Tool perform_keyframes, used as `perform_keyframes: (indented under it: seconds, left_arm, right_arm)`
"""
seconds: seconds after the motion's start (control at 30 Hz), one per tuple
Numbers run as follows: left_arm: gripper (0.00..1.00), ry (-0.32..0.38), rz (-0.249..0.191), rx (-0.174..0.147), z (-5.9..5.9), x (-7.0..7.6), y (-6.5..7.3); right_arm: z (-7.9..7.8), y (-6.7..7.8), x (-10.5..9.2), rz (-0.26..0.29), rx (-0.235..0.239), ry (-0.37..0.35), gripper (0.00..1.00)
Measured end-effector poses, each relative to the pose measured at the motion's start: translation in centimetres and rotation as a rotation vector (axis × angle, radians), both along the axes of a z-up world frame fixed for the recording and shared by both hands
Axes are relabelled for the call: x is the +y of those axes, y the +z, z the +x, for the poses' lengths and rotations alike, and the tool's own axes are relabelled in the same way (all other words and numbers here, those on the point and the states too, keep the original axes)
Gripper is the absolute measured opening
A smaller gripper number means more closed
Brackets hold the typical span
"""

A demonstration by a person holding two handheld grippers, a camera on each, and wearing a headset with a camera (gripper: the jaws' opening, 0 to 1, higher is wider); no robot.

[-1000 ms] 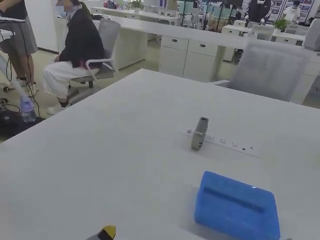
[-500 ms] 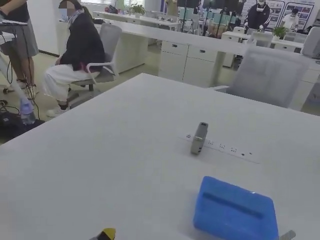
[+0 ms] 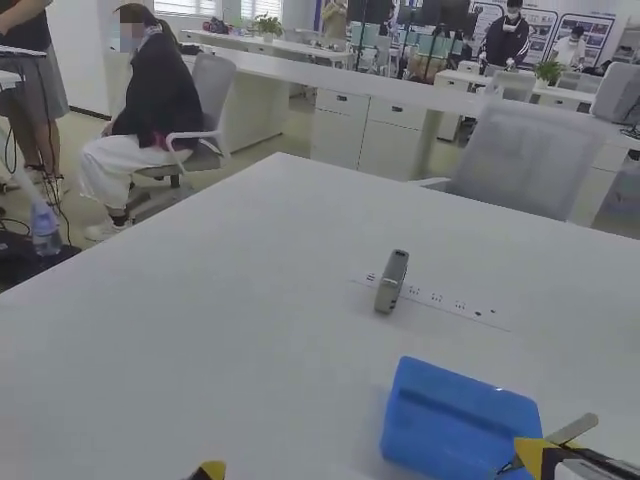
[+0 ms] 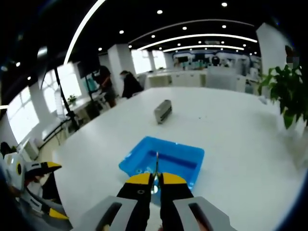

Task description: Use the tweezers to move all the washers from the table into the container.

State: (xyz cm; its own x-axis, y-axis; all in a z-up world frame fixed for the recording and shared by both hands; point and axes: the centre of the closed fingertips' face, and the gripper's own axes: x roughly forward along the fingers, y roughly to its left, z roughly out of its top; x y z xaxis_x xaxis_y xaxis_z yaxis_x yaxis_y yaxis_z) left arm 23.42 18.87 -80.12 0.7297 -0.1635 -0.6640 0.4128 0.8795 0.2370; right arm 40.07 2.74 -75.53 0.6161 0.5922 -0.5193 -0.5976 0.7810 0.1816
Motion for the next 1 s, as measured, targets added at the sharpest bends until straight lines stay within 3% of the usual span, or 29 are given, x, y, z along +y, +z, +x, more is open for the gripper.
perform_keyframes:
  seconds: [0.27, 0.53, 0.67, 0.97, 1.0]
  left_arm:
    - [0.93, 0.002, 0.001, 0.003, 0.0, 0.1, -0.1]
    - [0.93, -0.002, 0.006, 0.012, -0.1, 0.0, -0.2]
    - [0.92, 0.005, 0.002, 0.008, -0.1, 0.1, -0.1]
    - [0.92, 0.002, 0.005, 0.015, -0.1, 0.1, -0.3]
    - [0.92, 0.002, 0.006, 0.016, -0.1, 0.1, -0.3]
  right_arm:
    - [2.0, -0.9, 0.4, -0.041, -0.009, -0.009, 0.02]
    - [3.6, -4.2, 0.5, -0.112, 0.027, 0.001, 0.02]
    - [3.3, -5.4, 0.7, -0.151, 0.042, 0.013, 0.02]
    - [3.0, -6.6, 1.2, -0.172, 0.065, 0.029, 0.02]
    - [3.0, -6.4, 1.2, -0.165, 0.048, 0.028, 0.02]
